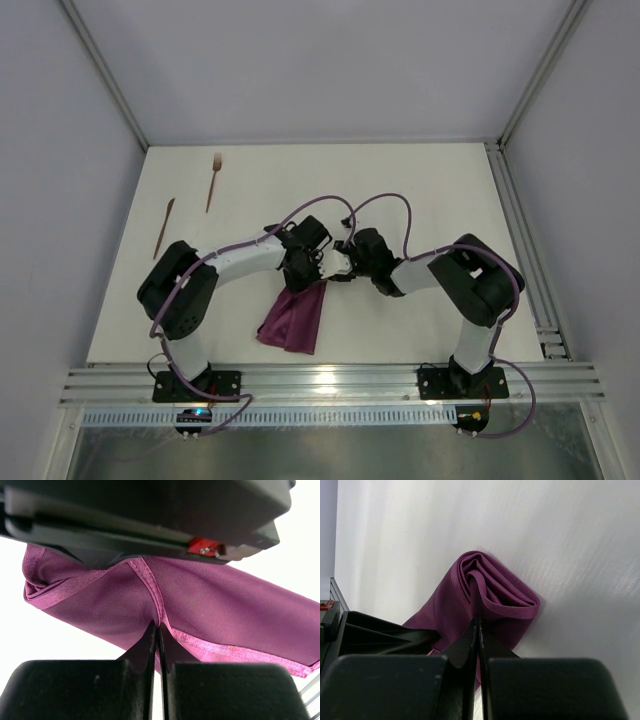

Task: Fold the napkin into a case and place the utensils inside
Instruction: Stuff the top corner of the smaller-rectangle-folded napkin into the folded napkin.

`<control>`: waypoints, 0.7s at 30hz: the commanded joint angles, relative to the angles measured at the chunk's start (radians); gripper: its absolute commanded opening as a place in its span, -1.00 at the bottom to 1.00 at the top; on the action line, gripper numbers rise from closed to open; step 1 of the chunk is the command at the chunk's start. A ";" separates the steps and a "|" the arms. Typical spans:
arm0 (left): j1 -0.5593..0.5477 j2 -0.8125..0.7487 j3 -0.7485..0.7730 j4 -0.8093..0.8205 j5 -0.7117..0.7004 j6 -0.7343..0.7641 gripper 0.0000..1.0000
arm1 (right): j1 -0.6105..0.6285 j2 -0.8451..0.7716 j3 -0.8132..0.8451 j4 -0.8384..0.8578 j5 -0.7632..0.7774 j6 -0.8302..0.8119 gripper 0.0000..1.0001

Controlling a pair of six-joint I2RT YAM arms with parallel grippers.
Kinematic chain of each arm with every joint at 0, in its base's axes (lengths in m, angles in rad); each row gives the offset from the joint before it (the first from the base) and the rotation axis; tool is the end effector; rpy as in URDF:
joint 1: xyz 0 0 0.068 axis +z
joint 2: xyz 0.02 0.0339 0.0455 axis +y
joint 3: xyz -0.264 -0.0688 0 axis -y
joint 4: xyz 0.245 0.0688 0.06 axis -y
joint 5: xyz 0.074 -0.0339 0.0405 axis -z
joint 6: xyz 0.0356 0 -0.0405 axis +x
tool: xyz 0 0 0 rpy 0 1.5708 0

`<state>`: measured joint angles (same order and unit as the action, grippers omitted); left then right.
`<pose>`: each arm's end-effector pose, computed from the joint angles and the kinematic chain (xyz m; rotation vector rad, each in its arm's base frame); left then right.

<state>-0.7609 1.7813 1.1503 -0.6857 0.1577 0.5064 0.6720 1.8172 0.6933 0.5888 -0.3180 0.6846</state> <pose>0.2394 -0.2356 0.1699 1.7390 2.3175 -0.2740 0.2569 0.2186 0.1195 -0.1943 2.2852 1.1016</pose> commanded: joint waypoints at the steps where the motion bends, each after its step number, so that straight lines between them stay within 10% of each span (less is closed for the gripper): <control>1: 0.008 0.027 0.006 -0.028 -0.011 -0.012 -1.00 | 0.011 -0.075 0.006 0.101 -0.010 0.004 -0.93; 21: 0.029 -0.057 -0.012 0.083 0.006 -0.151 -1.00 | -0.003 -0.012 -0.037 0.198 -0.030 0.081 -0.93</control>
<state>-0.7574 1.7336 1.1053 -0.6167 0.2142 0.4206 0.6697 1.8133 0.6655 0.7151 -0.3241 0.7654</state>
